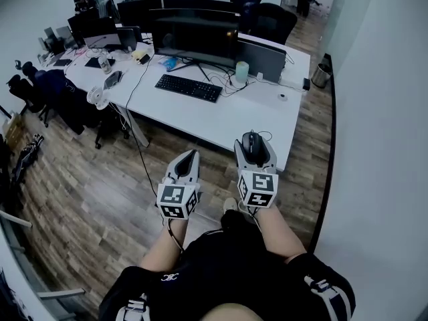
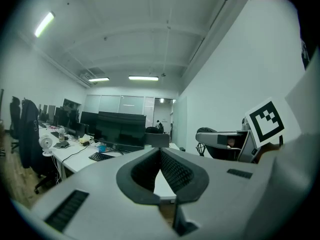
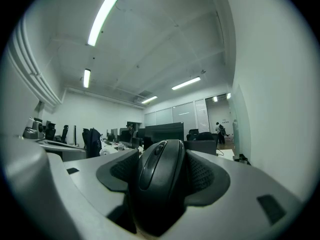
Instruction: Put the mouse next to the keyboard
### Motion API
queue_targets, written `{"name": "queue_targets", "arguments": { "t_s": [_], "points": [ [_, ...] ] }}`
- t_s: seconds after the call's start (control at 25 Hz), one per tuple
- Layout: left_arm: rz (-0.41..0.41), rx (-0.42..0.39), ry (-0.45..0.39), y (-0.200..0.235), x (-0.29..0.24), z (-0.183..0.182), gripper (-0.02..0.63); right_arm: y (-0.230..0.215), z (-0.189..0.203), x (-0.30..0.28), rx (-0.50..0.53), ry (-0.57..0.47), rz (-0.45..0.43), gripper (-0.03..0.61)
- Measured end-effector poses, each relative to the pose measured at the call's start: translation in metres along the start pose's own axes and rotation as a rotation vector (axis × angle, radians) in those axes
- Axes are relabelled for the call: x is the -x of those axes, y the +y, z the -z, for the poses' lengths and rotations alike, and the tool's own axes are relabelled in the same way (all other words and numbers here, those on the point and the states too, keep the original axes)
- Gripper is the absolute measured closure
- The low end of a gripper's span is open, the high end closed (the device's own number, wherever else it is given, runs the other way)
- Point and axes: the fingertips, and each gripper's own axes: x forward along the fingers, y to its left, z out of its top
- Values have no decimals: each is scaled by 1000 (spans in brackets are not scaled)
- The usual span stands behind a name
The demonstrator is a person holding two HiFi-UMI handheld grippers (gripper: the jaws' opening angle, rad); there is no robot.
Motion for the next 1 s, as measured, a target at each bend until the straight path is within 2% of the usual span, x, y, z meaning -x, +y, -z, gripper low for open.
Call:
{"name": "queue_targets", "arguments": {
  "t_s": [0.28, 0.56, 0.76, 1.0],
  "points": [
    [-2, -9, 25, 44, -57, 12, 601, -9, 16, -73, -26, 8, 7, 272],
    [8, -56, 35, 87, -151, -19, 601, -37, 6, -177, -55, 12, 12, 272],
    [-6, -45, 40, 118, -229, -26, 601, -71, 11, -258, -47, 39, 9, 272],
    [8, -44, 41, 131, -308, -37, 600, -107, 6, -332, -39, 49, 3, 272]
  ]
}}
